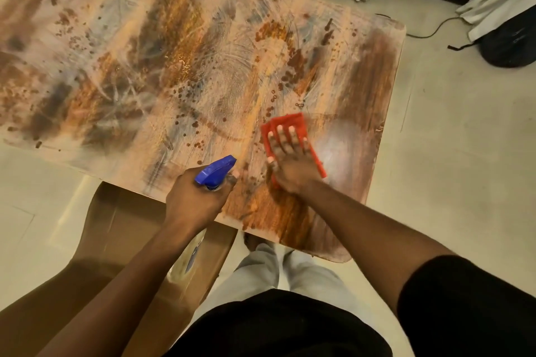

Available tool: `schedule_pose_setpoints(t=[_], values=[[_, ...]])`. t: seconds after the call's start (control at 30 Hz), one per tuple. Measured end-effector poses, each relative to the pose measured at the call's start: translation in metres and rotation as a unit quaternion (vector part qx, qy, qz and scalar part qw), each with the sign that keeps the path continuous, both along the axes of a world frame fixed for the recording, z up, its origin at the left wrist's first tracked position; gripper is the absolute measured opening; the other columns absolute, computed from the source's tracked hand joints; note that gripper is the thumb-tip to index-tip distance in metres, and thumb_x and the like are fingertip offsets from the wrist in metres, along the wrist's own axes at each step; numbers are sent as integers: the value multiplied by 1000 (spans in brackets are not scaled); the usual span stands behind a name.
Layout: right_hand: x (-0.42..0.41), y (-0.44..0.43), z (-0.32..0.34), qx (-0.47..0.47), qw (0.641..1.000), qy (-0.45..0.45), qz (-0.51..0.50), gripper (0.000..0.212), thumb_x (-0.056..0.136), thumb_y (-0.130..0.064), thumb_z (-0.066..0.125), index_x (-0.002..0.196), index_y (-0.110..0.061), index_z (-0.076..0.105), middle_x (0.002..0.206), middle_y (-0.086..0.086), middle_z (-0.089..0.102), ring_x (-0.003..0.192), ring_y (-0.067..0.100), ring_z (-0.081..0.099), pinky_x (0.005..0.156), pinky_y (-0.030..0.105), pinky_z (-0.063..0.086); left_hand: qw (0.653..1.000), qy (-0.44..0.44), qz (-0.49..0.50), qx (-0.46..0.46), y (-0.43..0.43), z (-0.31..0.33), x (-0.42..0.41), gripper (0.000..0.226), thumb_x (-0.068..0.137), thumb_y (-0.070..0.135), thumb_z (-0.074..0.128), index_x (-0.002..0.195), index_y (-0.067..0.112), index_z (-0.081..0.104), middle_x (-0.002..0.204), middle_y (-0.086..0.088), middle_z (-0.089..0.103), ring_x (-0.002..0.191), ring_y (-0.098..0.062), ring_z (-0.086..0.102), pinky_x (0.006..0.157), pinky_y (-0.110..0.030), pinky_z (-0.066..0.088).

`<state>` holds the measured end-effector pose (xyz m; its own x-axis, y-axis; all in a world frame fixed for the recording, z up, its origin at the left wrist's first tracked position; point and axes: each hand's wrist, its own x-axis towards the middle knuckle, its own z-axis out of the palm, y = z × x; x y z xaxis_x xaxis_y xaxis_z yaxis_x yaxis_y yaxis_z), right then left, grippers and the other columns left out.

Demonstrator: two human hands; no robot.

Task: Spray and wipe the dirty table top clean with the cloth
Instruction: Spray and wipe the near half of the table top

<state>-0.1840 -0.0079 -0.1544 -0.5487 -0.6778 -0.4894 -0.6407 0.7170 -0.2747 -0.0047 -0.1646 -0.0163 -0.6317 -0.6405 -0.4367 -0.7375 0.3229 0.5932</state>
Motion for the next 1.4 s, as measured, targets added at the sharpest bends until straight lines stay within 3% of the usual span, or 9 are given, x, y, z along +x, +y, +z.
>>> schedule_pose_setpoints(t=[0.13, 0.27, 0.5, 0.6, 0.73, 0.93, 1.07, 1.27, 1.4], values=[[93, -6, -7, -62, 986, -15, 156, 69, 112, -52, 14, 167, -29, -19, 177, 0, -23, 162, 25, -28, 132, 57, -10, 1000, 5, -9, -9, 0, 2, -1, 36, 97, 50, 73, 94, 14, 79, 68, -10, 76, 66, -31, 76, 83, -51, 64], [145, 69, -13, -72, 982, 33, 174, 66, 116, -47, 22, 174, -24, 0, 181, 0, -11, 166, 22, -17, 134, 53, -4, 1000, 11, -8, -4, -1, -1, -3, 38, 96, 48, 74, 95, 11, 79, 68, -11, 77, 65, -28, 76, 84, -49, 63], [118, 216, 1, -21, 998, 42, 32, 65, 117, -44, 25, 174, -24, -2, 182, -3, -10, 168, 22, -5, 133, 48, 8, 998, 13, -53, 39, 12, -15, 5, 49, 84, 65, 70, 81, 16, 74, 62, -7, 71, 61, -29, 69, 71, -41, 56], [72, 216, 5, -9, 998, 36, -49, 65, 116, -49, 14, 173, -27, -8, 181, -4, -15, 167, 21, -12, 135, 45, 9, 995, -2, -95, 27, 22, -22, 16, 47, 87, 64, 75, 66, 24, 61, 51, 3, 62, 52, -18, 58, 58, -31, 45], [-6, 184, 5, -3, 989, 48, -139, 70, 113, -55, 6, 172, -19, -5, 179, 5, -17, 165, 29, -20, 135, 51, 7, 990, -31, -137, 19, 32, -23, 31, 61, 77, 82, 58, 59, 24, 54, 64, 34, 64, 49, -10, 54, 53, -28, 38], [-43, 156, 0, -38, 981, 25, -189, 67, 116, -48, 20, 172, -23, -7, 178, 1, -22, 163, 27, -25, 134, 57, 3, 989, -27, -141, 46, 40, -24, 43, 47, 88, 65, 73, 67, 25, 61, 55, 6, 63, 54, -15, 56, 61, -31, 45], [37, 159, -7, -44, 977, 45, -204, 67, 114, -50, 13, 172, -22, -7, 180, 3, -16, 165, 25, -20, 134, 56, 3, 990, -24, -115, 73, 38, -23, 40, 41, 91, 58, 77, 68, 28, 60, 53, 12, 61, 54, -16, 55, 61, -31, 42], [146, 129, -10, -62, 995, 36, -67, 64, 116, -46, 11, 173, -23, -5, 181, -1, -17, 167, 23, -14, 131, 53, 0, 993, -21, -81, 78, 31, -17, 19, 44, 90, 59, 78, 79, 17, 73, 66, -12, 73, 67, -37, 73, 74, -52, 60], [144, 77, -13, -71, 993, 18, 95, 64, 116, -44, 16, 173, -26, -4, 180, -2, -18, 165, 20, -22, 132, 53, -8, 996, -2, -70, 47, 23, -11, 0, 40, 88, 59, 78, 66, 30, 62, 57, 0, 66, 59, -29, 67, 66, -42, 54]])
